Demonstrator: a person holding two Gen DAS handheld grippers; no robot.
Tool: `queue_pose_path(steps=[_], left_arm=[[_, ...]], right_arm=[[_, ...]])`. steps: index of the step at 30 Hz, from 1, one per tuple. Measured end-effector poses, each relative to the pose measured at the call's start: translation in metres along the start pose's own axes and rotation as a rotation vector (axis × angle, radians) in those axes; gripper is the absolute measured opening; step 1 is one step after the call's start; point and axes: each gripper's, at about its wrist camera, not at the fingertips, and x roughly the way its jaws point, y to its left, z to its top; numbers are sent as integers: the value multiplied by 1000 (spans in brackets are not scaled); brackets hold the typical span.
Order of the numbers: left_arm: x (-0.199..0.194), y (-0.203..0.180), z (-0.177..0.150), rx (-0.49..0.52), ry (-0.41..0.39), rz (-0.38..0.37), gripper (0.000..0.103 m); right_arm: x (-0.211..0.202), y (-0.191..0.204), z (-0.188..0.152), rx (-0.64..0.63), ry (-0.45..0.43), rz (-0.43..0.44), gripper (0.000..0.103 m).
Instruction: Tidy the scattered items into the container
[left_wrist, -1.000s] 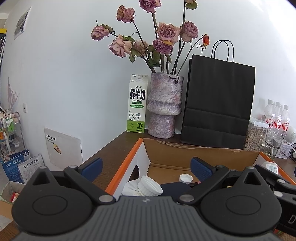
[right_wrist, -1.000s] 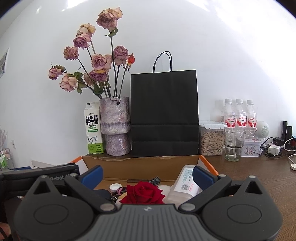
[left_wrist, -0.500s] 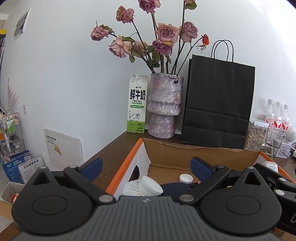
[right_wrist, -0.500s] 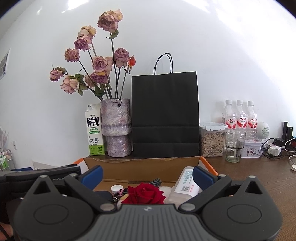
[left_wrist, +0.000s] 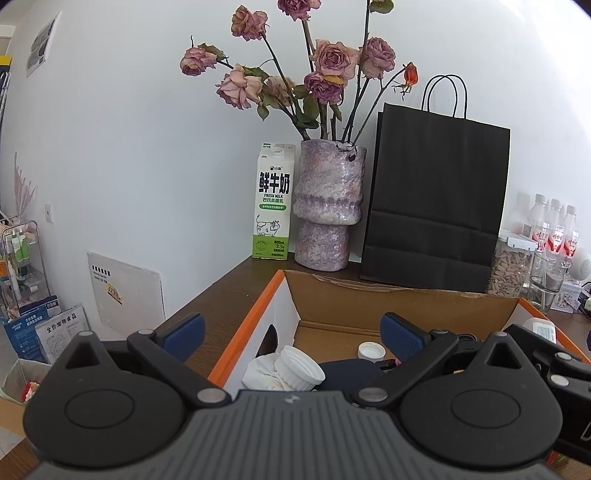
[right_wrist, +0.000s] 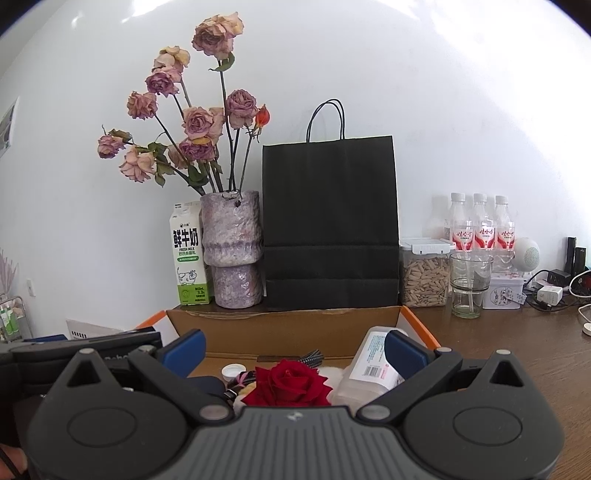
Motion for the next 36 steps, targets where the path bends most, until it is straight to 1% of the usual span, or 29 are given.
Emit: queue_pose_path(steps=[5,11,28,33,36], left_arm=[[-1,0,0,-1,-8,2,103],[2,0,-1,-1,6,6,103],[1,0,0,1,6,1,103],[-4,1,2,0,-9,-6,103],[-14,3,3,16,-27,-12,103]], right_arm=[[0,0,0,1,-3,-2,103],[3,0,-1,2,14,-2,103],[0,0,0,2,4,3,103],[-4,0,1,0,-6,1,103],[-8,-2,4,11,-10,7,103]])
